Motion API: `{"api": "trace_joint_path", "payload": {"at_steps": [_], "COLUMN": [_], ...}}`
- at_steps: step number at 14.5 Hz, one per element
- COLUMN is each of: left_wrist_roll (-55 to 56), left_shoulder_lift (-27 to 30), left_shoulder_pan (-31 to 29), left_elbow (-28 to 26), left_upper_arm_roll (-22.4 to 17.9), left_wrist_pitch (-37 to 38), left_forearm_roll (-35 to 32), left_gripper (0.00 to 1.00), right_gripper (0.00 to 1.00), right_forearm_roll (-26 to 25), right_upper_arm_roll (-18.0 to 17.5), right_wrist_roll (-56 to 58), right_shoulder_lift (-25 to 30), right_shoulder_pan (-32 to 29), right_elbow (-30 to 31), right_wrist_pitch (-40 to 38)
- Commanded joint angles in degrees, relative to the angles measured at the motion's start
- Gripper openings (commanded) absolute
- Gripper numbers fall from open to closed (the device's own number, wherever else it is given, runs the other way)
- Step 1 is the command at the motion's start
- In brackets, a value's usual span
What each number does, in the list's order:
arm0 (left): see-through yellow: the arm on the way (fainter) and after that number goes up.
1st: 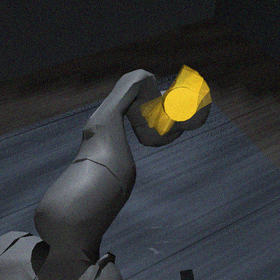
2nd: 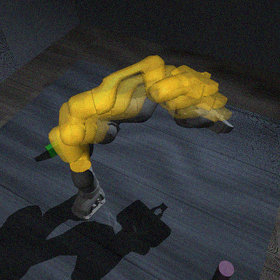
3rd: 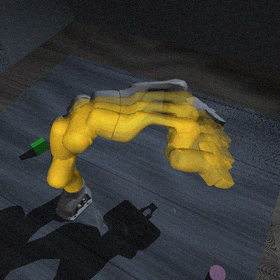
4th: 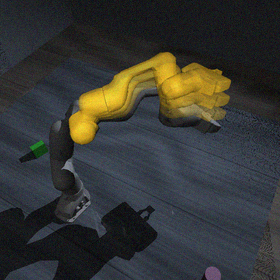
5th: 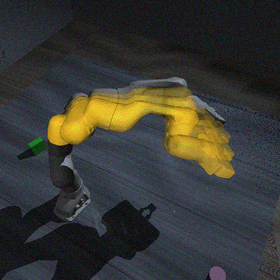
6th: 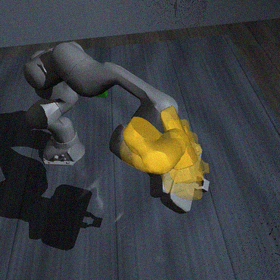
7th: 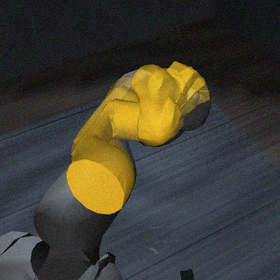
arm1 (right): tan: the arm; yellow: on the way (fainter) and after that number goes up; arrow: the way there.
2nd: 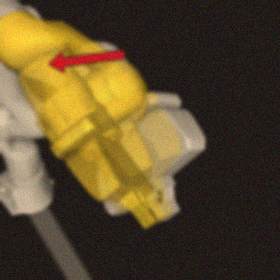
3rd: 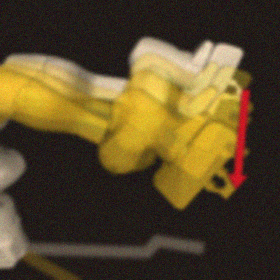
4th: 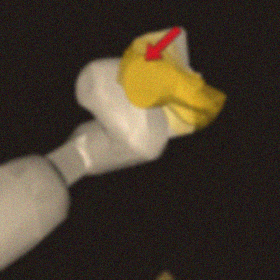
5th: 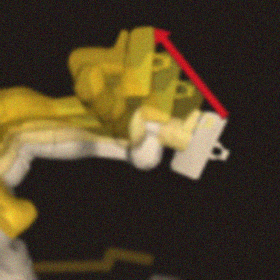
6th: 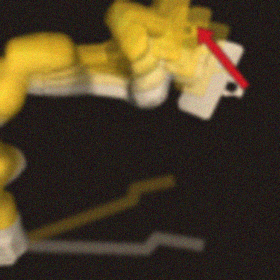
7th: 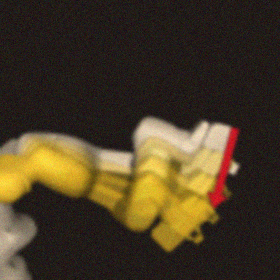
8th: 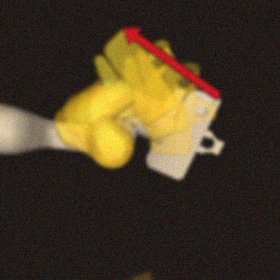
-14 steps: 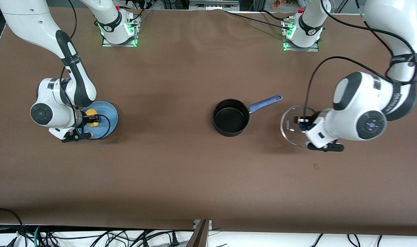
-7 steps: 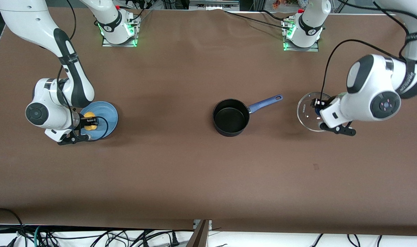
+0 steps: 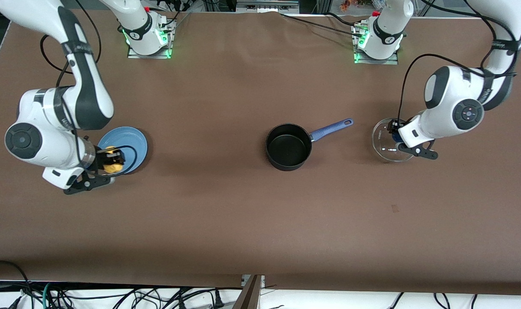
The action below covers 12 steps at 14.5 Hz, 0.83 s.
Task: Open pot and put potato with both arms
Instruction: 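Lift the glass lid off the pot with the left gripper, then carry the potato with the right gripper while the left gripper lowers the lid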
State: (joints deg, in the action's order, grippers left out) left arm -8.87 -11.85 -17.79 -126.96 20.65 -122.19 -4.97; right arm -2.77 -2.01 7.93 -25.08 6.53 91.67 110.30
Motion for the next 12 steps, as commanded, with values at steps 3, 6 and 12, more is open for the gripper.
{"api": "trace_joint_path", "payload": {"at_steps": [3,6,12], "left_wrist_roll": [-2.1,-2.6,-3.2], "left_shoulder_lift": [-5.1,-8.3,-10.3], "left_shoulder_pan": [-2.9,-3.0,-2.3], "left_elbow": [0.1,3.2,6.2], "left_upper_arm_roll": [0.7,0.8,1.0], "left_wrist_pitch": [-8.5,-8.6,-8.6], "left_forearm_roll": [-6.5,-6.5,-6.5], "left_gripper": [0.00,0.00,1.00], "right_gripper": [0.39,0.39,0.39], "right_forearm_roll": [0.0,0.0,0.0], "right_upper_arm_roll": [-6.6,-7.7,-7.7], "right_wrist_roll": [-19.7,-33.0,-50.0], "right_shoulder_lift": [-1.5,-3.6,-8.5], "right_shoulder_pan": [5.9,12.8,24.3], "right_elbow": [-3.4,-7.2,-11.3], "right_wrist_pitch": [-0.8,-0.4,7.4]}}
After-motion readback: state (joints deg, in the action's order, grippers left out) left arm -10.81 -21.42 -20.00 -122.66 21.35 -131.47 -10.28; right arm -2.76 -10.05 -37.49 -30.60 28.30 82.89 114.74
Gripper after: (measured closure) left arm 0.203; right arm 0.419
